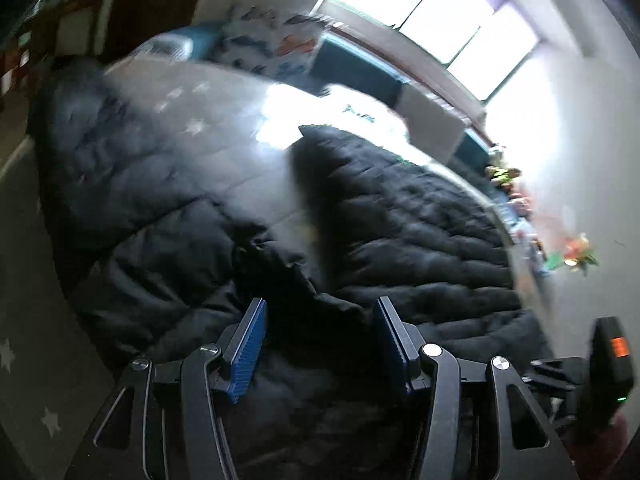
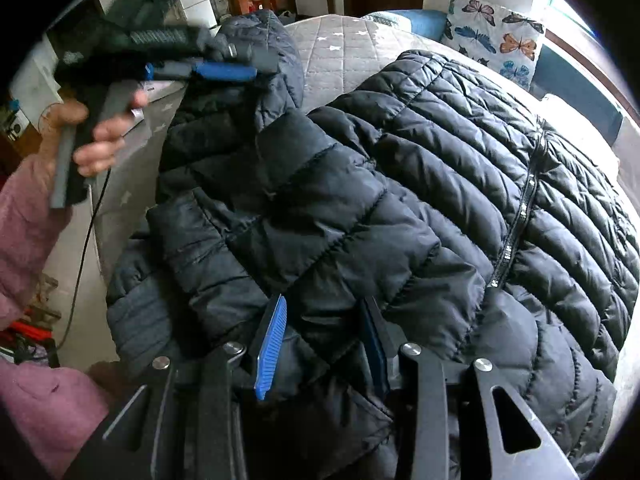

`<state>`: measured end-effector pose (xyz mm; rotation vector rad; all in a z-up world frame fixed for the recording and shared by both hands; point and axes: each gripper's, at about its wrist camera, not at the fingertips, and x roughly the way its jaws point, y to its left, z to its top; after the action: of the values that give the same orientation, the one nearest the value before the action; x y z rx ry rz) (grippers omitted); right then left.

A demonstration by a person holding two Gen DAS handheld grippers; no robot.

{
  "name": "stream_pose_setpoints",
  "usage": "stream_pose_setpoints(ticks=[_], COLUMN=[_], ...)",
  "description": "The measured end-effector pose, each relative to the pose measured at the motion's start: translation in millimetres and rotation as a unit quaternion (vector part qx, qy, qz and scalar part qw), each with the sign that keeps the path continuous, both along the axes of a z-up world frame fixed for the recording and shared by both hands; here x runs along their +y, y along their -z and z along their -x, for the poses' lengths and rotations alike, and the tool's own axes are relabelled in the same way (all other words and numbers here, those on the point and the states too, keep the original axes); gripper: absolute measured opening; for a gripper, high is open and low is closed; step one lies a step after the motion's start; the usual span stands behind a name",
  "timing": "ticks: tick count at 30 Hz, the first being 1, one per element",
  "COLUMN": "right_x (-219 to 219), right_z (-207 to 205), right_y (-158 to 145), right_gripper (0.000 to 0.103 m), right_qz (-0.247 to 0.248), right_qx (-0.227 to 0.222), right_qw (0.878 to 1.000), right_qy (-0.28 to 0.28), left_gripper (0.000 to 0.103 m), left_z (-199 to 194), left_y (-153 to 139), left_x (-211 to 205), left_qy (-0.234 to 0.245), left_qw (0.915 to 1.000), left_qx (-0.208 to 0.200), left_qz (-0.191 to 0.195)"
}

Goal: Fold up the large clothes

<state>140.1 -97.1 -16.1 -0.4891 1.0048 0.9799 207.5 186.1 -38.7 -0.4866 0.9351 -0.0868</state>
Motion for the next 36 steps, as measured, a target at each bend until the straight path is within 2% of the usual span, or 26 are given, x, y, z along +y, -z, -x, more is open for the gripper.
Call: stream_pose_setpoints(ticks=[2,5,9,12,13,16,18,23,25,28,30,32,34,36], right_x=[-0.6,-0.1,1.8,2.3,2.8,3.0,3.4,4.3,4.4,3.5,3.1,2.4,2.6,3.0], right_z=[-2.7,-7.3,-6.3,-6.0,-6.2,-7.5,-7.7,-8.6,-8.4,-9.4,-10.2,-11.7,-12.6,-13.7], right_y=[1.0,3.4,3.6,3.8,3.9,4.8,5.0,5.3,5.5,5.6,5.8,6.1,6.9,7.9], right_gripper=[0.042,0.042,0.042,0.042,0.043,0.044,0.044,0.045,0.045,0.045,0.045,0.045,0.046,0.046], right_qz=[-0.007,-0.011,-0.009,-0.007,-0.007,-0.008,-0.008,-0.008,-0.009,-0.011,-0.012,-0.013,-0.014,-0.015], right_qx=[0.011,0.020,0.020,0.021,0.022,0.024,0.024,0.026,0.027,0.032,0.035,0.039,0.042,0.047], right_qw=[1.000,1.000,1.000,1.000,1.000,1.000,1.000,1.000,1.000,0.999,0.999,0.999,0.999,0.999], right_qy=[0.002,0.002,-0.002,-0.003,-0.003,-0.003,-0.003,-0.002,-0.003,-0.004,-0.004,-0.004,-0.004,-0.004], left_gripper=[0.058,0.058,0.057,0.057,0.059,0.076,0.077,0.077,0.077,0.077,0.077,0.077,0.071,0.057], left_z=[-1.0,4.6,14.4,20.4,20.6,16.2,9.1,-24.8,-31.7,-42.7,-52.6,-60.6,-67.0,-69.7], left_y=[19.2,28.3,8.6,-17.2,-22.8,-31.6,-29.7,-10.9,-2.1,17.9,27.5,35.0,41.5,39.9], left_x=[7.2,18.9,36.9,65.0,76.5,116.7,144.2,196.4,214.4,242.2,252.9,262.6,275.7,285.9], left_qy=[-0.017,-0.018,-0.034,-0.084,-0.109,-0.193,-0.234,-0.301,-0.312,-0.315,-0.309,-0.296,-0.285,-0.275], left_qw=[0.9996,0.9995,0.9978,0.9946,0.9922,0.9800,0.9707,0.9516,0.9462,0.9364,0.9324,0.9323,0.9315,0.9311], left_qx=[0.022,0.010,-0.023,-0.052,-0.054,-0.041,-0.028,0.012,0.020,0.025,0.009,-0.010,-0.029,-0.061], left_qz=[-0.001,0.023,0.053,0.032,0.026,0.030,0.044,0.062,0.082,0.152,0.187,0.208,0.224,0.232])
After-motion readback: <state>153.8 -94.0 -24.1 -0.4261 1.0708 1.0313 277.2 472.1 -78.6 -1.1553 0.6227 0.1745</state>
